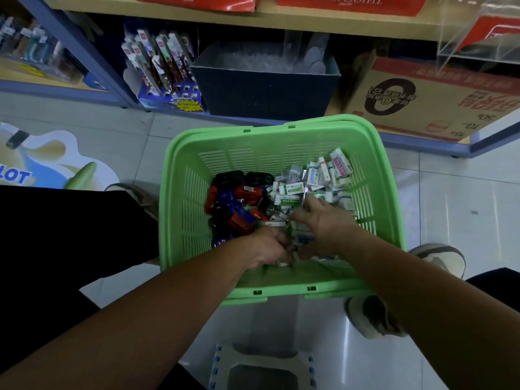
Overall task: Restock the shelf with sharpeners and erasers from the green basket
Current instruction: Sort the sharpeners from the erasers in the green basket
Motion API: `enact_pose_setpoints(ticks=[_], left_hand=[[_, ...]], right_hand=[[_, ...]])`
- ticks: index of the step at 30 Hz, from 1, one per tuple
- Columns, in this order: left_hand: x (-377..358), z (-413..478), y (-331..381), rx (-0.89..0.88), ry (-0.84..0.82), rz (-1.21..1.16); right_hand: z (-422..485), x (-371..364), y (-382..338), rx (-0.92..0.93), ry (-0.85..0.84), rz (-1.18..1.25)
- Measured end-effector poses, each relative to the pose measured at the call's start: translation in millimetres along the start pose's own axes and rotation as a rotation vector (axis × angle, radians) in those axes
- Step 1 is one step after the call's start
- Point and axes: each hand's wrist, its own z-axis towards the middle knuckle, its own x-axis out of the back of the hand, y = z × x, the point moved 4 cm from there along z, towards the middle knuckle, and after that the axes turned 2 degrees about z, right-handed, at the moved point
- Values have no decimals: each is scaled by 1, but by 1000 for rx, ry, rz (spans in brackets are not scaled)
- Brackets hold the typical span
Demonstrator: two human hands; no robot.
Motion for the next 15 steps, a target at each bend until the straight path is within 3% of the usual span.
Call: enact_pose_setpoints(ticks=[7, 12, 15], left_hand=[[9, 5, -2, -34, 3, 295], [10, 0, -5, -34, -94, 321], [12, -2, -7, -59, -82, 335]], right_hand=[[1, -3, 4, 40, -2, -255], [-6, 8, 9, 73, 22, -356], [-8, 9, 15, 88, -10, -246]])
